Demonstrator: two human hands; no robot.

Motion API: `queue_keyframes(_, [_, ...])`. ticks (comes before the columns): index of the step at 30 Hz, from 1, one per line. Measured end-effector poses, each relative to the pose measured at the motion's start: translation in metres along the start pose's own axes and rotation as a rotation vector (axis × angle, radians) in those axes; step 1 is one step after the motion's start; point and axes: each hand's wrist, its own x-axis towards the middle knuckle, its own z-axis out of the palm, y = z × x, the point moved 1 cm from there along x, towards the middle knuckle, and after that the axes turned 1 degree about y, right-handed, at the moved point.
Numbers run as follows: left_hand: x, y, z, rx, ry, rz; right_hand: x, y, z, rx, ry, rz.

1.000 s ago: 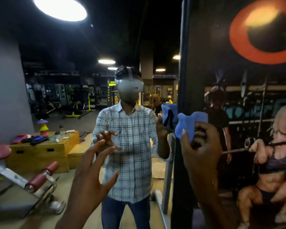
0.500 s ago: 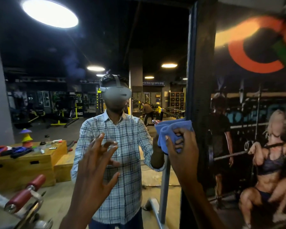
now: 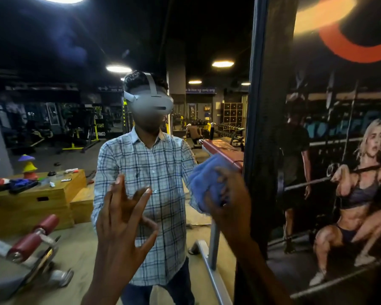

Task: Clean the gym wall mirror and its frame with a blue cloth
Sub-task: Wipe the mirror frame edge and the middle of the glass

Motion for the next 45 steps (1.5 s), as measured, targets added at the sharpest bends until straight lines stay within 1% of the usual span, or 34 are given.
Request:
queue_keyframes(2, [-0.001, 0.0, 0.001, -0.005, -0.002, -0.018, 0.005, 0.014, -0.012, 0.008, 0.279, 0.076])
queue_keyframes(3, [0.0, 0.0, 0.002, -0.003, -0.006, -0.024, 0.006, 0.013, -0.008, 0.006, 0.375, 0.107])
queue_keyframes(4, [-0.001, 0.001, 0.003, 0.002, -0.007, -0.025, 0.004, 0.01, 0.003, 0.026, 0.402, 0.11])
queue_keyframes(5, [-0.001, 0.0, 0.003, 0.008, -0.009, -0.021, -0.005, -0.001, 0.018, 0.063, 0.336, 0.098])
queue_keyframes(6, [-0.002, 0.0, 0.002, 0.013, -0.008, -0.015, -0.019, -0.014, 0.032, 0.098, 0.202, 0.066])
queue_keyframes(8, [-0.001, -0.001, 0.001, 0.026, 0.006, -0.006, -0.045, -0.022, 0.044, 0.053, -0.101, -0.084])
queue_keyframes(9, [-0.001, -0.001, 0.0, 0.035, 0.011, -0.006, -0.052, -0.016, 0.041, 0.01, -0.158, -0.102])
queue_keyframes(11, [-0.002, -0.001, 0.0, 0.04, 0.014, -0.008, -0.03, 0.015, 0.022, -0.026, -0.131, -0.051])
queue_keyframes(12, [-0.002, 0.0, 0.0, 0.044, 0.014, -0.008, -0.016, 0.028, 0.012, 0.022, -0.199, -0.045])
queue_keyframes(13, [-0.002, 0.0, 0.0, 0.051, 0.013, -0.005, -0.005, 0.039, 0.006, 0.143, -0.349, -0.063])
queue_keyframes(14, [-0.002, 0.0, 0.0, 0.055, 0.009, -0.005, -0.005, 0.039, 0.003, 0.216, -0.317, -0.05])
queue_keyframes(16, [-0.001, 0.0, 0.001, 0.05, 0.007, -0.015, -0.044, 0.025, 0.019, 0.082, 0.12, 0.144])
queue_keyframes(17, [-0.001, 0.0, 0.001, 0.05, 0.005, -0.02, -0.072, 0.009, 0.033, 0.073, 0.178, 0.213])
queue_keyframes(18, [-0.001, 0.0, 0.001, 0.052, 0.006, -0.018, -0.095, -0.004, 0.048, 0.085, 0.086, 0.168])
queue_keyframes(19, [-0.001, 0.0, 0.001, 0.056, 0.01, -0.012, -0.119, -0.015, 0.055, 0.044, -0.076, 0.062])
queue_keyframes(20, [-0.001, -0.001, 0.0, 0.059, 0.01, -0.007, -0.123, -0.004, 0.054, -0.028, -0.153, -0.036])
queue_keyframes(21, [-0.001, -0.002, -0.001, 0.061, 0.005, -0.008, -0.128, 0.008, 0.047, -0.039, -0.155, 0.02])
queue_keyframes(23, [-0.001, -0.003, -0.002, 0.066, 0.0, -0.016, -0.12, 0.036, 0.023, 0.015, 0.048, 0.343])
queue_keyframes(25, [-0.001, -0.001, -0.002, 0.073, -0.008, -0.028, -0.132, 0.044, 0.014, 0.067, 0.327, 0.548])
queue_keyframes(26, [-0.001, 0.0, -0.002, 0.072, -0.011, -0.035, -0.14, 0.039, 0.024, 0.057, 0.4, 0.587])
queue_keyframes(27, [0.0, 0.0, -0.002, 0.066, -0.01, -0.038, -0.148, 0.03, 0.038, 0.043, 0.414, 0.581])
queue_keyframes(28, [0.0, 0.0, -0.003, 0.059, -0.008, -0.036, -0.156, 0.022, 0.052, 0.039, 0.361, 0.539])
queue_keyframes(30, [-0.001, 0.001, -0.003, 0.05, -0.008, -0.032, -0.171, 0.009, 0.066, 0.042, 0.149, 0.388])
queue_keyframes(31, [-0.002, 0.0, -0.004, 0.048, -0.01, -0.034, -0.173, 0.009, 0.061, 0.025, 0.082, 0.313])
queue_keyframes(32, [-0.002, 0.0, -0.004, 0.048, -0.014, -0.038, -0.17, 0.01, 0.054, 0.033, 0.074, 0.301])
queue_keyframes(33, [-0.002, 0.0, -0.004, 0.048, -0.018, -0.04, -0.162, 0.012, 0.046, 0.056, 0.131, 0.362])
queue_keyframes(35, [-0.001, 0.0, -0.005, 0.046, -0.023, -0.031, -0.137, 0.02, 0.032, 0.136, 0.406, 0.561])
queue_keyframes(36, [-0.001, -0.001, -0.006, 0.042, -0.023, -0.029, -0.128, 0.027, 0.031, 0.179, 0.523, 0.621])
queue_keyframes(37, [-0.001, -0.001, -0.006, 0.039, -0.019, -0.034, -0.121, 0.024, 0.033, 0.177, 0.565, 0.616])
queue_keyframes(38, [-0.002, -0.003, -0.005, 0.032, -0.011, -0.039, -0.116, 0.011, 0.041, 0.17, 0.548, 0.558])
queue_keyframes(39, [-0.003, -0.004, -0.005, 0.026, -0.002, -0.04, -0.117, -0.005, 0.052, 0.146, 0.462, 0.472])
queue_keyframes(42, [-0.005, -0.011, -0.005, 0.023, 0.027, -0.008, -0.129, -0.032, 0.084, 0.147, 0.03, 0.185])
queue_keyframes(43, [-0.007, -0.015, -0.007, 0.032, 0.026, -0.007, -0.125, -0.028, 0.082, 0.104, -0.01, 0.14])
queue_keyframes(45, [-0.008, -0.021, -0.013, 0.04, 0.005, -0.034, -0.097, -0.021, 0.064, 0.08, 0.146, 0.193])
